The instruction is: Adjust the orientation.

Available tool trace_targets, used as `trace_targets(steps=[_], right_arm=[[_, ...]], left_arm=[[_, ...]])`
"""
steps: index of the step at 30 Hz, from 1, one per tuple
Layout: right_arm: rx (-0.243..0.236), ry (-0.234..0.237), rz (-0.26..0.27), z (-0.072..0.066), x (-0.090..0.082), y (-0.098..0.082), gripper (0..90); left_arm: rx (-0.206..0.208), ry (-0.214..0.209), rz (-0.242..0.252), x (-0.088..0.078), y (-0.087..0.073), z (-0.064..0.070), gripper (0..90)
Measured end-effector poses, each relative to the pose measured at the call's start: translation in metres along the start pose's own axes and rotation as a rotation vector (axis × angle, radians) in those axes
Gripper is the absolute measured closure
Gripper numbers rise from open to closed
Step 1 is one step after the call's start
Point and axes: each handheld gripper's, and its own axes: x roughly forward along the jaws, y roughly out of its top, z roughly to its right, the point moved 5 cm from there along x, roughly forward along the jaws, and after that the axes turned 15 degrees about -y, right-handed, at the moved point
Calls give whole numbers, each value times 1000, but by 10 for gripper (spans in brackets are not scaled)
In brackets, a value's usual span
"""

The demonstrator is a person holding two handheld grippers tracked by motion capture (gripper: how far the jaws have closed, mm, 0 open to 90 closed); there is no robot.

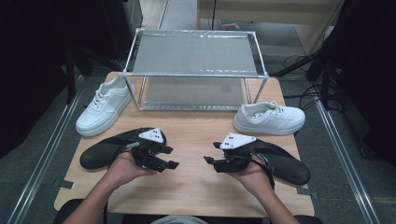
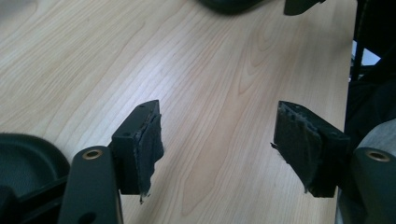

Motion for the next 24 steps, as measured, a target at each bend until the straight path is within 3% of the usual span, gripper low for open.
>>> trace_targets(steps=[4,5,9,14,24], right_arm=[[-2,-24,7,1,0,1,436],[15,-65,19,4,-2,3,439],[13,-92,39,7,-4,4,456],[14,-96,10,9,-2,-1,446],[2,-100,-36,11,1,-9,432]], left_arm=[[-3,17,-26,-1,-3,-3,536],[-9,24,-13,-3,-2,-4,574],[10,36,37,-8,2,-4,560],[7,45,29,-6,3,-8,499],[9,51,5,-4,5,-11,475]])
